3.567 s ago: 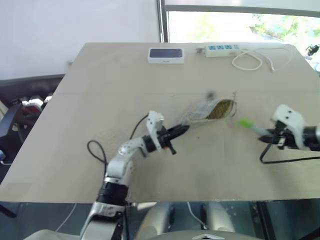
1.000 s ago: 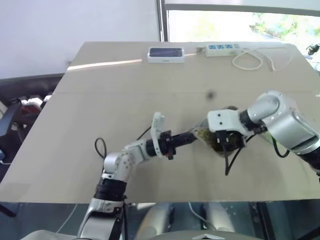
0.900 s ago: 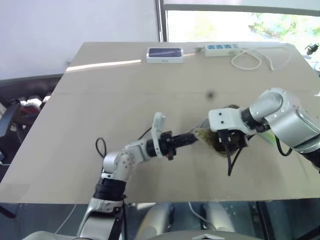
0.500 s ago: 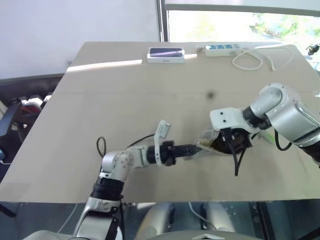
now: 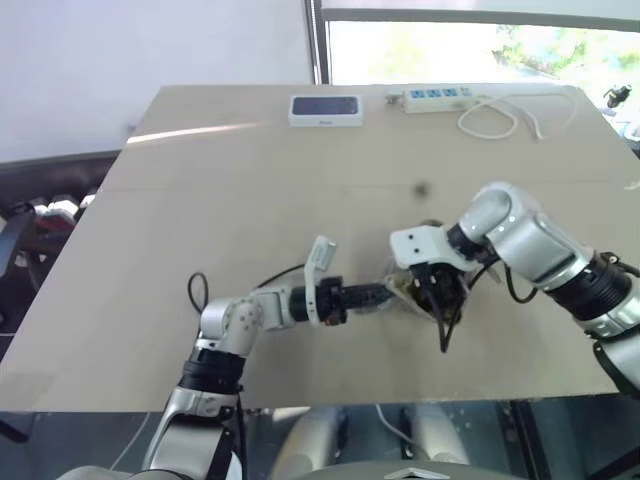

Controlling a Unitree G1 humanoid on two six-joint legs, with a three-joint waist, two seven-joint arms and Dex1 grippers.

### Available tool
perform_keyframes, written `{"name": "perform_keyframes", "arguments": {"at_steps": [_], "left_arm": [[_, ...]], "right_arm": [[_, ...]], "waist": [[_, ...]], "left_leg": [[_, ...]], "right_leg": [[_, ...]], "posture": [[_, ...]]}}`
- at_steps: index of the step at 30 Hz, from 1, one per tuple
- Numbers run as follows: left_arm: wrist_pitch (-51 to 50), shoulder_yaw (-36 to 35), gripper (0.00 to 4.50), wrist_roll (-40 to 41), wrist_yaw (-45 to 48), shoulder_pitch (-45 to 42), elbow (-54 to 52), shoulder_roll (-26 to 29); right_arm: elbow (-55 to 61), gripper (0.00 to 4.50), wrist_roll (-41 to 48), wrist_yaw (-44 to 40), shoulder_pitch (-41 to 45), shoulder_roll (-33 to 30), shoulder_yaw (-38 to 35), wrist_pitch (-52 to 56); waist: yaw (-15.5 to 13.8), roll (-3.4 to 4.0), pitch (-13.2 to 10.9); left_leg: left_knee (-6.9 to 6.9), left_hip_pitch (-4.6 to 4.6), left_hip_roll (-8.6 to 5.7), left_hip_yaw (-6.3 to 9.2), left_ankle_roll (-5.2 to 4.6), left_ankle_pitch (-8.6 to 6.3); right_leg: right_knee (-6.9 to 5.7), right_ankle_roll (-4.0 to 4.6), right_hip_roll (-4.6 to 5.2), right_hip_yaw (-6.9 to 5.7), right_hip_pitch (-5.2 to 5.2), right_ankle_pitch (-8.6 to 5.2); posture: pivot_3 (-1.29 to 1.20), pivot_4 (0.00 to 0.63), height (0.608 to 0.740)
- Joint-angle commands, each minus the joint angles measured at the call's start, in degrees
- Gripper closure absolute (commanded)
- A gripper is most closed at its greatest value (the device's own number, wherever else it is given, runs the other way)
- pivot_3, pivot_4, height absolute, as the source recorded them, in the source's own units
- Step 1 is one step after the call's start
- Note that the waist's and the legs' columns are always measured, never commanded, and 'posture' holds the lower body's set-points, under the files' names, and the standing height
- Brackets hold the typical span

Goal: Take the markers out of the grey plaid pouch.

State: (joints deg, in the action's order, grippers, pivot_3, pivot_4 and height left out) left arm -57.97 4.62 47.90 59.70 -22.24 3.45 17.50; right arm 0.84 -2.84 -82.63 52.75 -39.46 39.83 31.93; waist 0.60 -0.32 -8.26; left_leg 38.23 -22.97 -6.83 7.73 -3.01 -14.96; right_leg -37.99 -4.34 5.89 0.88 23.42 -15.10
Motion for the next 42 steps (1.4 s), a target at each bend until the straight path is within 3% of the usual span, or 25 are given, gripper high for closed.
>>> {"name": "perform_keyframes", "arguments": {"at_steps": [1,2,5,12,13,18,22,24,34,39,42], "left_arm": [[0.58,0.47,4.50,-0.09,1.27,-0.62,-0.22,-0.09],[0.60,0.42,4.50,-0.26,1.35,-0.78,-0.06,-0.08],[0.76,-0.09,4.50,-0.58,1.30,-1.03,0.25,0.19],[1.77,0.52,4.50,-1.72,1.94,-0.20,-0.33,1.05],[1.95,0.66,4.50,-1.89,2.08,-0.09,-0.51,1.16],[6.18,1.95,4.50,-5.16,2.54,0.27,-1.60,2.43],[24.78,8.40,4.50,-21.09,1.74,-0.85,0.85,6.74],[31.15,9.37,4.50,-25.13,1.11,-1.56,2.05,7.34],[42.75,8.32,4.50,-31.32,-2.52,-2.40,-1.87,8.51],[46.87,10.24,4.50,-34.78,-3.50,-1.17,-4.79,8.91],[49.31,9.93,4.50,-36.77,-5.55,-1.99,-3.42,8.15]], "right_arm": [[-3.68,0.03,-1.99,0.21,-1.75,1.43,1.04,-4.29],[-4.52,0.03,-2.76,0.08,-2.22,1.49,1.36,-5.17],[-4.92,0.74,-4.00,-0.72,-3.53,0.66,1.05,-6.21],[-2.72,4.03,-5.27,-0.38,-4.95,-2.15,-2.29,-7.27],[-2.08,4.19,-5.26,-0.31,-5.20,-2.54,-2.81,-7.14],[3.19,4.19,-4.98,0.26,-6.43,-5.11,-5.43,-5.23],[10.98,4.19,-2.79,0.87,-7.21,-7.82,-10.03,0.25],[14.43,4.19,-0.95,0.88,-8.02,-9.14,-12.32,2.79],[18.54,4.19,6.96,12.18,-11.69,-8.64,-27.16,19.41],[16.74,4.19,9.87,17.57,-12.09,-8.10,-29.49,23.34],[16.88,4.19,13.47,16.13,-12.74,-9.07,-29.33,21.81]], "waist": [[0.05,0.00,0.00],[0.11,0.00,0.00],[0.14,0.00,0.03],[-0.03,-0.03,0.05],[-0.03,-0.04,0.05],[-0.07,-0.04,0.05],[-0.07,-0.03,0.04],[-0.09,-0.03,0.04],[-0.25,-0.05,0.03],[-0.35,-0.04,0.02],[-0.41,-0.04,0.02]], "left_leg": [[0.01,0.01,0.00,0.00,0.00,0.00],[0.01,0.01,0.00,0.00,0.00,0.00],[0.01,0.05,0.00,-0.01,0.00,0.00],[0.03,0.09,-0.01,0.03,0.00,0.00],[0.03,0.09,-0.01,0.02,0.00,0.00],[0.03,0.09,-0.01,0.03,0.00,0.00],[-0.01,0.08,-0.01,0.02,0.00,0.00],[-0.01,0.08,0.00,0.02,0.01,0.00],[-0.07,-0.03,-0.01,0.03,0.00,-0.01],[-0.07,-0.05,-0.01,0.01,0.00,-0.01],[-0.07,-0.05,-0.01,0.03,-0.01,0.00]], "right_leg": [[0.00,0.00,-0.01,0.00,0.00,0.00],[-0.01,0.00,-0.01,0.01,0.00,0.00],[-0.03,0.00,-0.02,0.01,-0.02,0.00],[0.00,0.00,-0.01,-0.02,-0.10,0.00],[-0.01,0.00,-0.01,-0.01,-0.10,0.00],[0.00,0.00,0.00,-0.01,-0.10,0.00],[0.01,0.01,0.01,0.00,-0.08,0.00],[0.01,0.01,0.01,-0.01,-0.08,0.00],[0.05,0.01,0.02,0.00,-0.03,0.00],[0.07,0.01,0.04,0.01,-0.03,0.00],[0.04,0.01,0.03,-0.01,-0.03,0.00]], "posture": [[0.00,0.150,0.738],[0.00,0.150,0.738],[0.00,0.150,0.738],[0.00,0.150,0.738],[0.00,0.150,0.738],[0.00,0.150,0.738],[0.00,0.150,0.738],[0.00,0.150,0.738],[0.00,0.150,0.738],[0.00,0.150,0.738],[0.00,0.150,0.738]]}}
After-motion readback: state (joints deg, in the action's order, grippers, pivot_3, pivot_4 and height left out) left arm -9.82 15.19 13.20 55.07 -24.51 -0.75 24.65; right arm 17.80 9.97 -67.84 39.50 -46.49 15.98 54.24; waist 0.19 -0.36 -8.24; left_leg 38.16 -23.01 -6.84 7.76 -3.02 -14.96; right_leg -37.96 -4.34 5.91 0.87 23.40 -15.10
